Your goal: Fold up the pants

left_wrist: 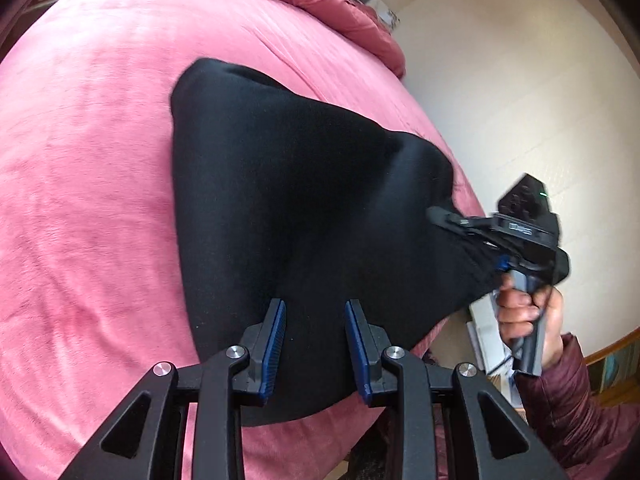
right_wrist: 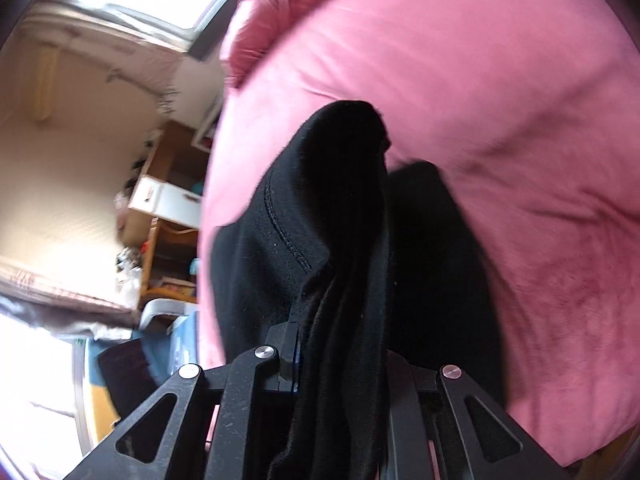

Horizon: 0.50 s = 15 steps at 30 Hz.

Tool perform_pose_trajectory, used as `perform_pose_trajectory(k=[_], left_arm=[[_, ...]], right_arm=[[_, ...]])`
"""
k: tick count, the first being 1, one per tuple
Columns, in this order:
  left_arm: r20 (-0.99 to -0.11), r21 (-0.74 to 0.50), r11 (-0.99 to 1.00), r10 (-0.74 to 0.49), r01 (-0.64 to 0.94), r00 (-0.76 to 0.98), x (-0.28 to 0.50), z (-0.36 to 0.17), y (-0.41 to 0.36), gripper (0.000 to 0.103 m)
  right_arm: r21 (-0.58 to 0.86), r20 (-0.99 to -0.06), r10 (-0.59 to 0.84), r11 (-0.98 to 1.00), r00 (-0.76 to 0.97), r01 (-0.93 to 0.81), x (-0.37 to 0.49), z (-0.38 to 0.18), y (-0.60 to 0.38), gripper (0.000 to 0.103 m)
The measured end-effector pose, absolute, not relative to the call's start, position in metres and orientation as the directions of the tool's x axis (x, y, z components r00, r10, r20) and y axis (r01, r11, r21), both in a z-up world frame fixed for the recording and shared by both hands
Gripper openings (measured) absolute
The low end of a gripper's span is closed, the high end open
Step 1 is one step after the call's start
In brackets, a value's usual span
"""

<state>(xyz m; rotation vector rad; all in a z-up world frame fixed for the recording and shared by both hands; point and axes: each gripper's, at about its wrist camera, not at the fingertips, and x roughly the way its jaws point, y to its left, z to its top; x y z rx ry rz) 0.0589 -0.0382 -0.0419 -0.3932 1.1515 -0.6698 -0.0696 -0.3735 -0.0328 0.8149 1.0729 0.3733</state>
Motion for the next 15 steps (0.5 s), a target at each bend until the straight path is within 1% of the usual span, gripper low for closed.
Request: perform_pose_trajectory(k=[2,4,6,7,9,10,13,15], left_arm=[[-0.718,-0.595,0.753,-0.655,0.281,0.234,0.062,-0.046,-0.046,0.031],[-0.728,-0.587,0.759,-0.647,0.283,0.225,0.066,-0.049,-0.054,0.031],[-0.736,-0.57,0.762,-0.64,0.307,0.222,0.063,-0.045,-0.06,0.031],[-0.739,-0.565,0.765,-0.635,0.309,0.223,0.065,-0.046,-0.063,0.031],[-0.735,-0.575,0.763,-0.64,0.295,0.223,0.065,-0.048,-0.054,0.031],[-0.73,-0.586,0.758,-0.647,0.285,0.221,0.066,-0.049,-0.052,0.031],[-0.722,-0.602,0.752,-0.656,0.271,0.218,0.07,-0.053,-0.051,0.031],[-0.722,-0.601,0.752,-0.656,0.272,0.22,0.069,-0.051,-0.051,0.031]], right_arm=[[0.746,-0.635,0.634,0.652,0.442,0.137,-0.064,-0.049,-0.382,0.015],[0.748,-0.64,0.638,0.645,0.428,0.155,-0.06,-0.058,-0.384,0.021],[0.76,-0.629,0.642,0.627,0.438,0.172,-0.062,-0.063,-0.383,0.023],[0.762,-0.626,0.637,0.623,0.45,0.177,-0.066,-0.062,-0.386,0.026],[0.747,-0.637,0.607,0.64,0.475,0.182,-0.074,-0.052,-0.397,0.029],[0.738,-0.641,0.589,0.648,0.492,0.186,-0.08,-0.046,-0.403,0.034],[0.723,-0.643,0.55,0.666,0.532,0.186,-0.103,-0.022,-0.418,0.035],[0.739,-0.618,0.561,0.654,0.551,0.164,-0.122,-0.004,-0.426,0.035]])
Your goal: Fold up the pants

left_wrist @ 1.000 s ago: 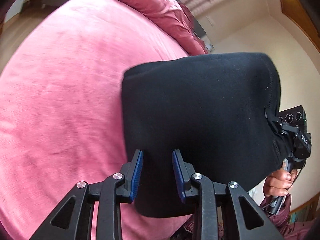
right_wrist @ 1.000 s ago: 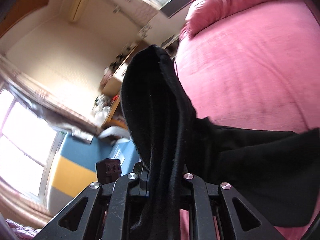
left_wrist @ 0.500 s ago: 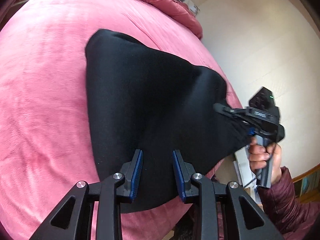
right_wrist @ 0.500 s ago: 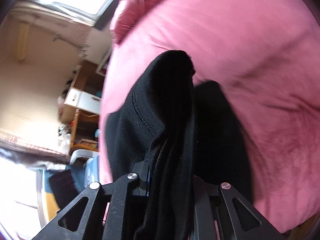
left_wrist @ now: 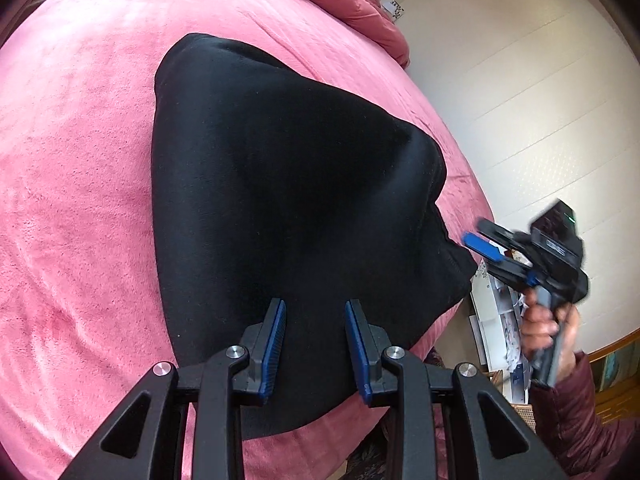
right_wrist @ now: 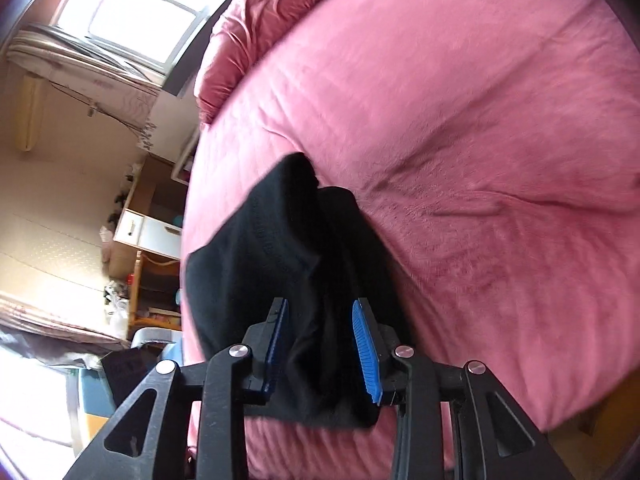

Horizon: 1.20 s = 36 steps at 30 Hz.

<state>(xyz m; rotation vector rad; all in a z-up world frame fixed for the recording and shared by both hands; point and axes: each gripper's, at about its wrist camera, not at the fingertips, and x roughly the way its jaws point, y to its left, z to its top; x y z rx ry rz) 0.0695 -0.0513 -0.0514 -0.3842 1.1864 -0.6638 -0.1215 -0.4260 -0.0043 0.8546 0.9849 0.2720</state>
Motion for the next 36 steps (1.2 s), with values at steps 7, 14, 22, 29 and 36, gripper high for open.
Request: perform_pose_trajectory(k=[7,14,22,29,36], left_arm=[[-0.722,-0.592,0.753,-0.654,0.287,0.226,0.067,-0.048,-0.048,0.031],[-0.72,-0.577,0.751,-0.654,0.321,0.232,0.06,-0.037,-0.05,0.032],[-0.697,-0.56,0.746,-0.659,0.36,0.282,0.051,-0.024,-0.044,0.032],[-0.767,-0.484,0.786,-0.592,0.384,0.246,0.054,-0.037,-0.06,0.032],[-0.755,-0.462,0.802,-0.58,0.379,0.306,0.054,-0.023,-0.054,0.032]], right_arm=[[0.781,-0.588,0.643,0.608,0.491,0.139,-0.158,-0.003,-0.392,0.035],[0.741,-0.653,0.561,0.613,0.509,0.275,-0.143,-0.034,-0.388,0.011],[0.666,-0.689,0.525,0.731,0.5,0.15,-0.165,0.0,-0.38,0.009],[0.592,-0.773,0.457,0.77,0.439,0.24,-0.153,-0.04,-0.381,0.009],[0.56,-0.779,0.438,0.809,0.449,0.181,-0.16,-0.009,-0.393,0.035]])
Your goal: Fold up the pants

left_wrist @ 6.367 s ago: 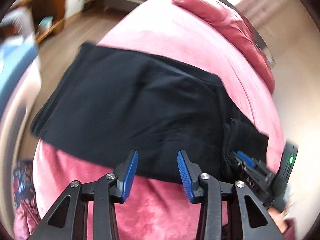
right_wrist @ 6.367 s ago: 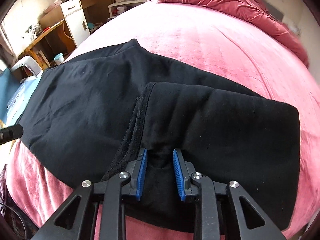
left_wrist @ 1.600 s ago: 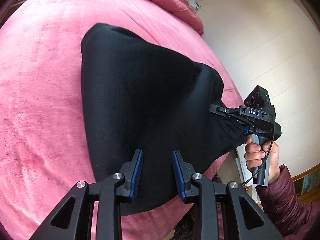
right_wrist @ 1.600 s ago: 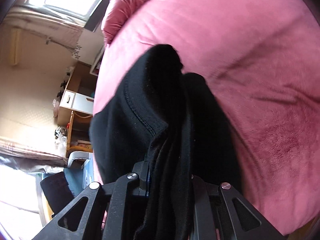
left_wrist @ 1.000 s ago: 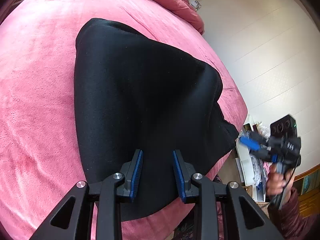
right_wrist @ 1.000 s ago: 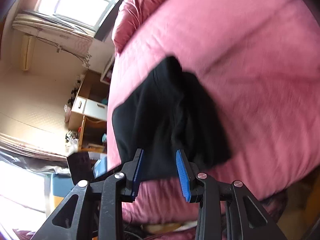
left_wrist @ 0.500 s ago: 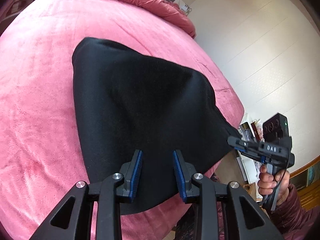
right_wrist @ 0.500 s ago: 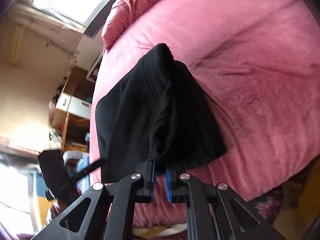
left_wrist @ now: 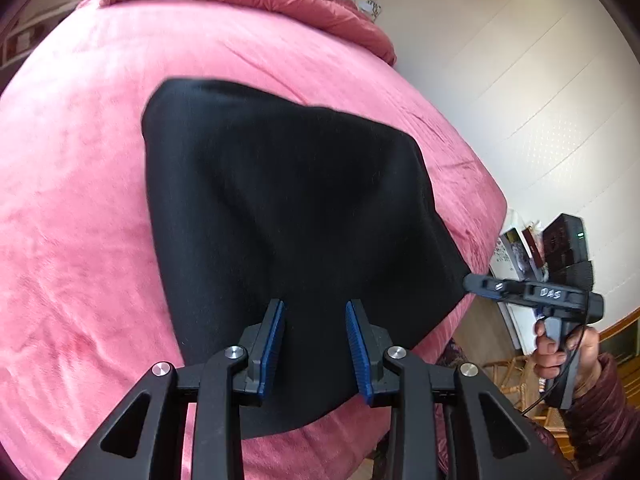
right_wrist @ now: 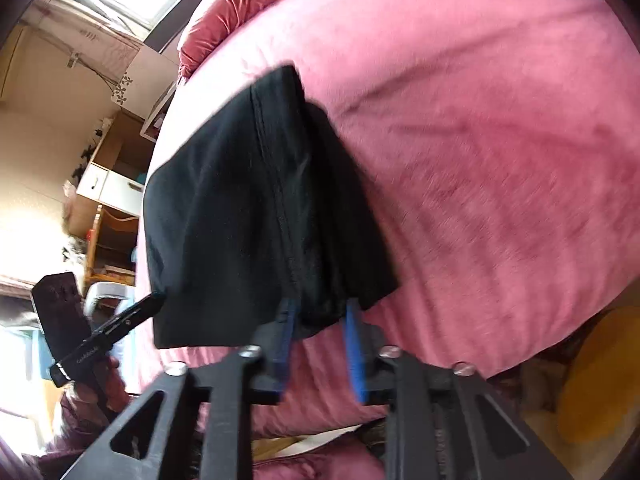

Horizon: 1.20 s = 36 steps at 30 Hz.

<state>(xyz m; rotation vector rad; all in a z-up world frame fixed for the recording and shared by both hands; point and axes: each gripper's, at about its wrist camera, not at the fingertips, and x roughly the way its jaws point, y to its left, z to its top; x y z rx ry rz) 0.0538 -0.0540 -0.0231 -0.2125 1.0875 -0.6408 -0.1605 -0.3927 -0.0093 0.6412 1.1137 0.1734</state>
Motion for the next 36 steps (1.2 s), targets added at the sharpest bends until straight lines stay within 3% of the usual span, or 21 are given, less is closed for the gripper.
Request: perform_pose_trajectory(k=[4,10,18,28,36], left_arm=[[-0.756,-0.412,0.829,-0.542,0.377,0.367,0.054,-0.013,-0.052,0.032],[-0.777,-0.254,0.884,-0.428,0.392,0.461,0.049,0.001,-0.059,0.032],[-0.781,-0.166,0.897,-0.373,0.41,0.5,0.046,0.002,-0.072,0.032],[-0.805,-0.153,0.893,-0.361,0.422,0.47,0.054,-0.009,-0.091,0.032],[-0.822,-0.133,0.902,-0.332,0.411,0.463,0.058,-0.022,-0.099,0.033]], right_arm=[[0.554,-0.752,0.411,0.817,0.516,0.157,-0.14,0.015,-0.398,0.038],[0.54,-0.743,0.383,0.828,0.55,0.153,-0.083,0.023,-0.386,0.051],[0.549,-0.762,0.4,0.816,0.509,0.18,-0.026,0.008,-0.373,0.054],[0.503,-0.776,0.404,0.859,0.484,0.091,-0.02,0.007,-0.36,0.015],[0.429,-0.768,0.357,0.903,0.532,0.014,-0.014,0.03,-0.351,0.01]])
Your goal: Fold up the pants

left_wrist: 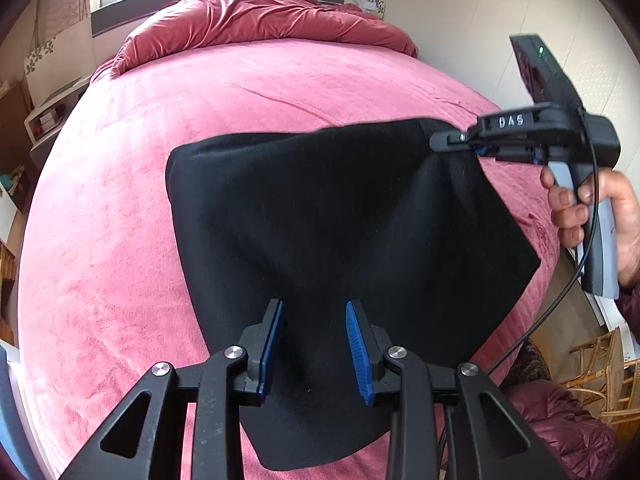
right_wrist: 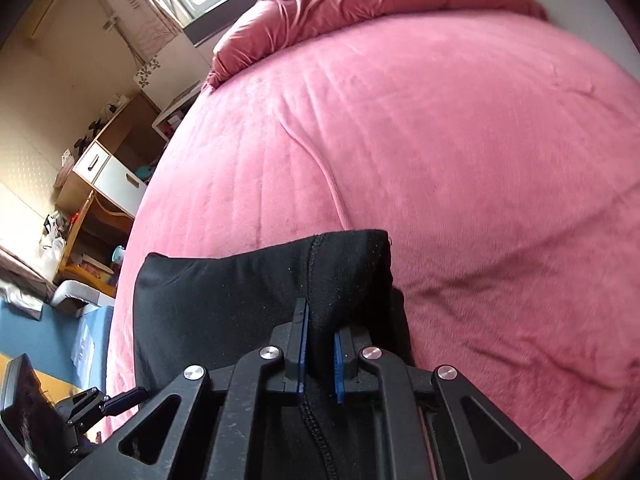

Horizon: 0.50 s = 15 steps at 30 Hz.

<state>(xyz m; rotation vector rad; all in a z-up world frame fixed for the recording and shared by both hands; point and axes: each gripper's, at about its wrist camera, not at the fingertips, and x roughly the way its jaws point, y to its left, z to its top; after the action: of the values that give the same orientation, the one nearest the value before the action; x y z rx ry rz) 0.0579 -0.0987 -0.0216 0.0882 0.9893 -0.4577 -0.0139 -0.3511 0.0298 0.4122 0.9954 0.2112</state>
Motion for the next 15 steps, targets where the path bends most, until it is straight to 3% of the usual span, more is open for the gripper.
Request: perform_pose_trajectory(k=[8,11,15], left_arm=[[-0.853,-0.138,0.905,-0.315,0.401,0.417,0.062,-0.046,-0.109,0.04],[-0.804,-0.249,0.897,-0.402,0.365,0.439,0.068,-0.033,-0.09,0.04],[-0.736,-0.389,0.892,-0.452,0.231,0.505,0.095,-0.016,-0.039,0.043]], right_arm=[[0.334,-0.818,0.269,0.942,0.509,0.037,-0.005,0.006,-0.346,0.01],[0.339,-0.812,0.264,0.939,0.52,0.053,-0.007,0.002,-0.347,0.01],[0.34,-0.812,0.259,0.938,0.523,0.064,-0.009,0.005,-0.352,0.022]])
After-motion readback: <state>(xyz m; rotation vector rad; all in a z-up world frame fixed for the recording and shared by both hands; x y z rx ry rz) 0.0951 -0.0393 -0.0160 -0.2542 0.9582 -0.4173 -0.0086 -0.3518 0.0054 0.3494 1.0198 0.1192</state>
